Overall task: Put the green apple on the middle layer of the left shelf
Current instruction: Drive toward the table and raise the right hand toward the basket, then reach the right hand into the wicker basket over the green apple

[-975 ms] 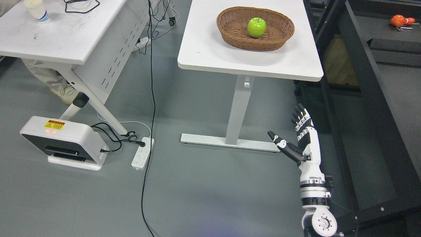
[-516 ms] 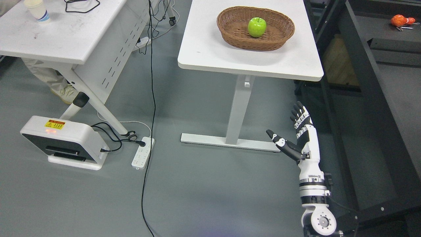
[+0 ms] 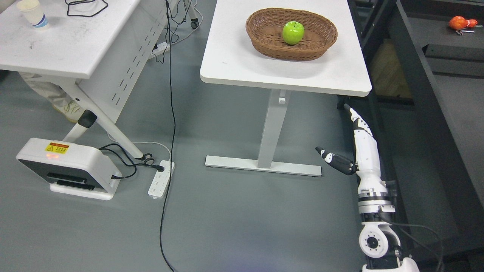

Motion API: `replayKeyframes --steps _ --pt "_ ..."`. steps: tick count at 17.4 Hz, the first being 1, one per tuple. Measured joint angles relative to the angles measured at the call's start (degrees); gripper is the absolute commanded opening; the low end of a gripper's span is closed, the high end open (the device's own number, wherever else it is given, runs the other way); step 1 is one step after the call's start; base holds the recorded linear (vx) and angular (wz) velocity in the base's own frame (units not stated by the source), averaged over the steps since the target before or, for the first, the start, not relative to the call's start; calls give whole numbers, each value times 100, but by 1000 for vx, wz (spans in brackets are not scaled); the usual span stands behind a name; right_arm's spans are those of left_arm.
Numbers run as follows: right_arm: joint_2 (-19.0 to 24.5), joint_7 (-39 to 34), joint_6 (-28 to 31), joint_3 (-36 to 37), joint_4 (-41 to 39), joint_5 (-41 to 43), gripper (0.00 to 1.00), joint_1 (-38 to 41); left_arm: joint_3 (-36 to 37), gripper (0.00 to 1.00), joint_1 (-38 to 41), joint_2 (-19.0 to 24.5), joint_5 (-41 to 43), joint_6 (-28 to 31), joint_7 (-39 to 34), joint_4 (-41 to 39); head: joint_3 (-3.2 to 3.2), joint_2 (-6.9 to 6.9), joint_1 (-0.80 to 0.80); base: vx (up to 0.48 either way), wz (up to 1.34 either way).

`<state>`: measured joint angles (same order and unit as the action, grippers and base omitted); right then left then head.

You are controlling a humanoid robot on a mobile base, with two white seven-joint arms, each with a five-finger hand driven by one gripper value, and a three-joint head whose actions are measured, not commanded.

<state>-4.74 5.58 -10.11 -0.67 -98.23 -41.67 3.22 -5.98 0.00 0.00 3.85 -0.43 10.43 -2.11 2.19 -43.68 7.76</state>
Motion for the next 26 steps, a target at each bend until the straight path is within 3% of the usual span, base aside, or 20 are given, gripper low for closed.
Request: replayKeyframes --steps 15,26 --pt "-275 28 -33 53 -44 -656 100 -300 0 100 0 0 -2 0 0 0 0 0 0 259 10" --pt "-331 -911 -86 -101 -51 -427 100 -461 0 100 -1 0 0 -1 0 0 0 0 0 258 29"
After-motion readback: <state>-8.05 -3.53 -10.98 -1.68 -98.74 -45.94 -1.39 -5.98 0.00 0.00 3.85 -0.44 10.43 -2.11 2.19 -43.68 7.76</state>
